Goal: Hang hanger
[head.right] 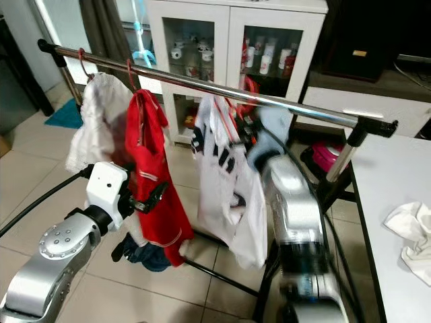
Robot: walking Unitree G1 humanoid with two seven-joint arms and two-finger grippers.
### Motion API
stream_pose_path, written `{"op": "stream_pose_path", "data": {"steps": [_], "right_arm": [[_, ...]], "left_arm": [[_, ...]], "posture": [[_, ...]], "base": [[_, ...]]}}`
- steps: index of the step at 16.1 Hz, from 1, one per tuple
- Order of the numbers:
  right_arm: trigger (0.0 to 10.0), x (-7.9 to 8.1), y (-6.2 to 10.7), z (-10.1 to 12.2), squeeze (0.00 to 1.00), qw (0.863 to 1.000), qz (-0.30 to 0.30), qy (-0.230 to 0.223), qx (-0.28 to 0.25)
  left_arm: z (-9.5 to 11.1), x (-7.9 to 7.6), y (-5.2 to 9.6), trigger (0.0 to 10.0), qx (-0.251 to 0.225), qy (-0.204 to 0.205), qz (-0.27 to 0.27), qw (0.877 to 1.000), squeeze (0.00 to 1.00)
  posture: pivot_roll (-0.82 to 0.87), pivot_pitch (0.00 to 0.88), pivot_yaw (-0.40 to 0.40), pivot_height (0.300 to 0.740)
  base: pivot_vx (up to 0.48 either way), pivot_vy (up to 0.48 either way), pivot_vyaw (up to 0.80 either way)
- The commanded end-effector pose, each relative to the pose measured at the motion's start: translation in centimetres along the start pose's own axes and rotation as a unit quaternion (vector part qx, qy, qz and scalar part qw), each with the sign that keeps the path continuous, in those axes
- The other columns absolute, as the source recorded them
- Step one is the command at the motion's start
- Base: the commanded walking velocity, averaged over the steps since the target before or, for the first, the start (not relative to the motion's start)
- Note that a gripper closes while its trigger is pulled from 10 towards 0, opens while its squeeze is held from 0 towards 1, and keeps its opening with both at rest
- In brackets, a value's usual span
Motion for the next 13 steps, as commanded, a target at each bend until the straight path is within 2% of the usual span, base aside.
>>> {"op": "stream_pose_path", "data": {"steps": [1,3,5,7,10,11,12,13], "right_arm": [[0.0,0.4,-0.6,0.1,0.00,1.000,0.000,0.011,0.017],[0.0,-0.2,-1.0,-1.2,0.00,0.996,-0.024,0.036,0.082],[0.0,-0.1,-0.9,-2.8,0.00,0.991,-0.027,0.032,0.128],[0.0,-0.1,-1.2,-3.4,0.00,0.988,-0.028,0.033,0.150],[0.0,0.0,-2.3,-3.1,0.00,0.988,-0.027,0.032,0.149],[8.5,0.1,-2.6,-2.7,0.00,0.988,-0.027,0.044,0.143],[10.0,0.5,-2.8,-2.4,0.00,0.989,-0.016,0.048,0.137],[10.0,0.4,-2.6,-2.5,0.00,0.990,-0.018,0.042,0.136]], "left_arm": [[-0.3,0.6,0.1,10.0,0.007,-0.007,0.010,1.000,0.00],[-0.4,0.5,0.2,10.0,0.009,-0.010,0.009,1.000,0.00],[-0.3,0.6,0.2,10.0,0.009,-0.011,0.006,1.000,0.00],[-0.4,0.7,0.3,10.0,0.011,-0.013,0.006,1.000,0.00],[-0.7,0.5,0.4,10.0,0.017,-0.013,0.002,1.000,0.00],[-0.5,0.5,0.3,10.0,0.015,-0.014,0.000,1.000,0.00],[-0.3,0.5,0.1,10.0,0.010,-0.013,-0.001,1.000,0.00],[-0.2,0.6,0.0,10.0,0.008,-0.016,-0.001,1.000,0.00]], "posture": [[-0.07,0.000,0.035,0.740],[-0.05,0.000,0.030,0.740],[-0.05,0.000,0.025,0.740],[-0.05,0.000,0.020,0.740],[-0.05,0.000,0.026,0.740],[-0.05,0.000,0.025,0.740],[-0.05,0.000,0.021,0.740],[-0.05,0.000,0.019,0.740]], "base": [[0.000,0.000,0.00],[0.000,0.000,0.00],[0.000,0.000,0.00],[0.000,0.000,0.00],[0.000,0.000,0.00],[0.000,0.000,0.00],[0.000,0.000,0.00],[0.000,0.000,0.00]]}}
Point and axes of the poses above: a point about 5 cm out from each wrist's last joint towards the gripper, its own y axis pointing back from the gripper into the wrist, its own z axis along the axis of the wrist's last joint, x = y × z, the point moved 2 cm from there along -y, pointing out of the wrist towards the gripper, and after that the axes turned 2 degrees about -y, right-handed, at the moved point
